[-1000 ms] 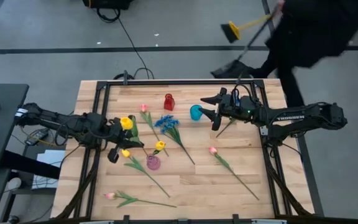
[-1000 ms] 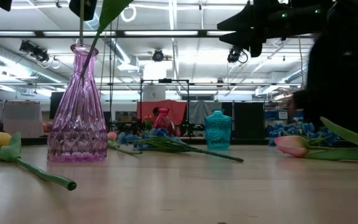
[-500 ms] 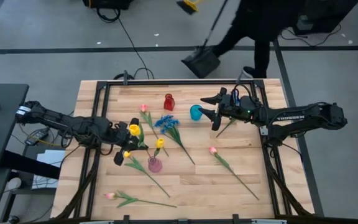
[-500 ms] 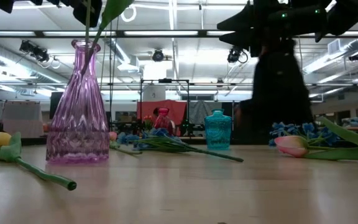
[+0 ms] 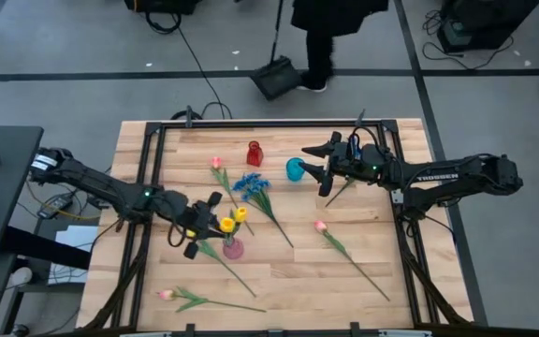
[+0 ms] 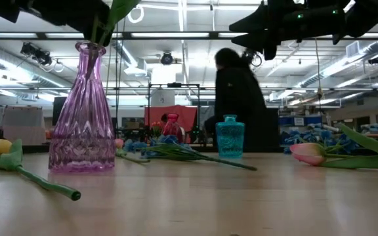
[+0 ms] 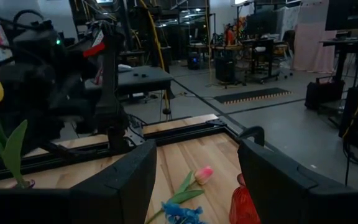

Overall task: Sort flowers into vase by color
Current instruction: Put the top yellow tulip into the purple vase, then put the yellow tulip into the purple vase

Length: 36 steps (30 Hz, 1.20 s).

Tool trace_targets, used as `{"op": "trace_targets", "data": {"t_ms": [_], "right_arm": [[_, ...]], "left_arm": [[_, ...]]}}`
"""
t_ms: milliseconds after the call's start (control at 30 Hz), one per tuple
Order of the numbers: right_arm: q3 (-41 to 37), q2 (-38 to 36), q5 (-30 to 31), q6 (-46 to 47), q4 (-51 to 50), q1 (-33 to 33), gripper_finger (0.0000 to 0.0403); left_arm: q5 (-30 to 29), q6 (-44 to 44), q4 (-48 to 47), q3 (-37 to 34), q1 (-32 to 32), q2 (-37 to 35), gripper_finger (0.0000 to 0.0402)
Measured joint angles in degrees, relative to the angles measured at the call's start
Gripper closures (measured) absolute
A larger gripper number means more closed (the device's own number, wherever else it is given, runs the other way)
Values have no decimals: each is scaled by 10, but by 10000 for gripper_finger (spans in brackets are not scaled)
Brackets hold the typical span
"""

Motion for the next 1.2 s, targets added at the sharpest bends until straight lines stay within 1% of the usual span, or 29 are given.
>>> {"op": "trace_targets", "data": {"t_ms": [300, 467, 600, 733, 867, 1067, 1200], "right_arm": [[0, 0, 0, 0, 0, 0, 164], [0, 0, 0, 0, 0, 0, 164], [0, 0, 0, 0, 0, 0, 164], [0, 0, 0, 0, -3, 0, 164], [0, 0, 0, 2, -8, 0, 164], [0, 0, 0, 6, -10, 0, 164], [0, 0, 0, 9, -23, 0, 164]], "left_arm": [[0, 6, 30, 0, 0, 61, 386], [-2, 7, 37, 0, 0, 72, 384], [-17, 0, 38, 0, 0, 71, 363], [-19, -1, 28, 0, 0, 54, 321], [-40, -1, 1, 0, 0, 12, 287], [-79, -17, -44, 0, -1, -52, 266], [-90, -18, -82, 0, -2, -82, 261]]}}
